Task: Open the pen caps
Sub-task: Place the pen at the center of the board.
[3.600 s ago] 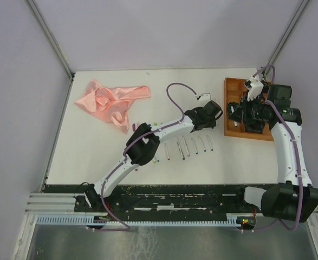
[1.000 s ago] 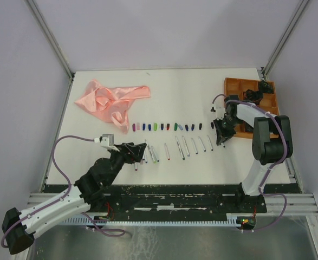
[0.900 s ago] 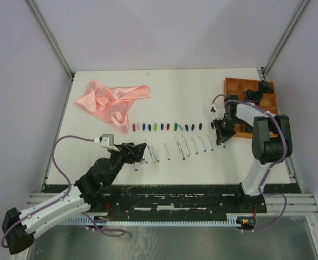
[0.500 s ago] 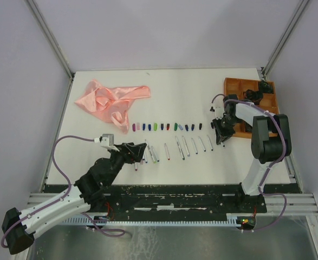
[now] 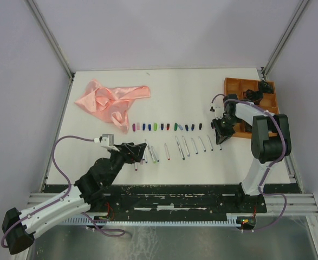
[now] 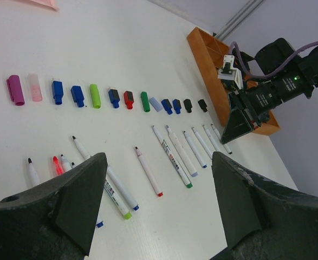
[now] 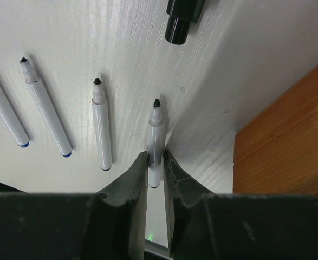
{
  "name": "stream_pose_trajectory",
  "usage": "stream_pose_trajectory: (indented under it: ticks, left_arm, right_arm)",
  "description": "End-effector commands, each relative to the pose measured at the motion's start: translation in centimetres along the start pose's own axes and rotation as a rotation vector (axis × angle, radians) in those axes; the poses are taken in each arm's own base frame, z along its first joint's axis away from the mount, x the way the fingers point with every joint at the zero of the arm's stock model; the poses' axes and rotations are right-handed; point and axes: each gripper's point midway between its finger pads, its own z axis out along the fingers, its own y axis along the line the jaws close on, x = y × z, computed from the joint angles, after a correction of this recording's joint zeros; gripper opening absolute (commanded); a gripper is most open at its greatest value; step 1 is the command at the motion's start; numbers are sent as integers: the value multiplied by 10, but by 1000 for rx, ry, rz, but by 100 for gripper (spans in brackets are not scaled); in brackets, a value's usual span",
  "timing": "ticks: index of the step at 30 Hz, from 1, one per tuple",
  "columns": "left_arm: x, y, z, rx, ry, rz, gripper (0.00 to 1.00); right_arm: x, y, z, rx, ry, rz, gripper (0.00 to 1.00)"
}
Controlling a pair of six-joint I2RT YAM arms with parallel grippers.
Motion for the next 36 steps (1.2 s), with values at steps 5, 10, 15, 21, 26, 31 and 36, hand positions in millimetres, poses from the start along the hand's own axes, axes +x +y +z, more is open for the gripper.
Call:
stream_pose_trajectory:
  ticks: [5, 10, 15, 21, 26, 31, 36]
  left_arm:
    - [-9, -6, 0, 13, -31, -58, 84]
    - [-9, -7, 0, 17, -30, -59, 84]
    - [-9, -8, -1, 20, -28, -62, 84]
    - [-9, -8, -1, 22, -28, -61, 84]
    - [-9, -10, -1, 27, -26, -62, 85]
    - [-11, -9, 0, 20, -23, -37, 87]
    - [-19, -14, 1, 24, -30, 21, 92]
  right_arm:
    - [-12, 0, -4, 7, -24, -3, 25]
    - [-14, 2, -8, 5, -37, -7, 26]
    - [-15, 3, -11, 6, -49, -10, 27]
    - [-18, 4, -18, 10, -74, -20, 28]
    - [-21, 6, -27, 16, -106, -30, 28]
    - [-26, 10, -41, 17, -159, -52, 28]
    - [-32, 20, -68, 10, -258, -105, 28]
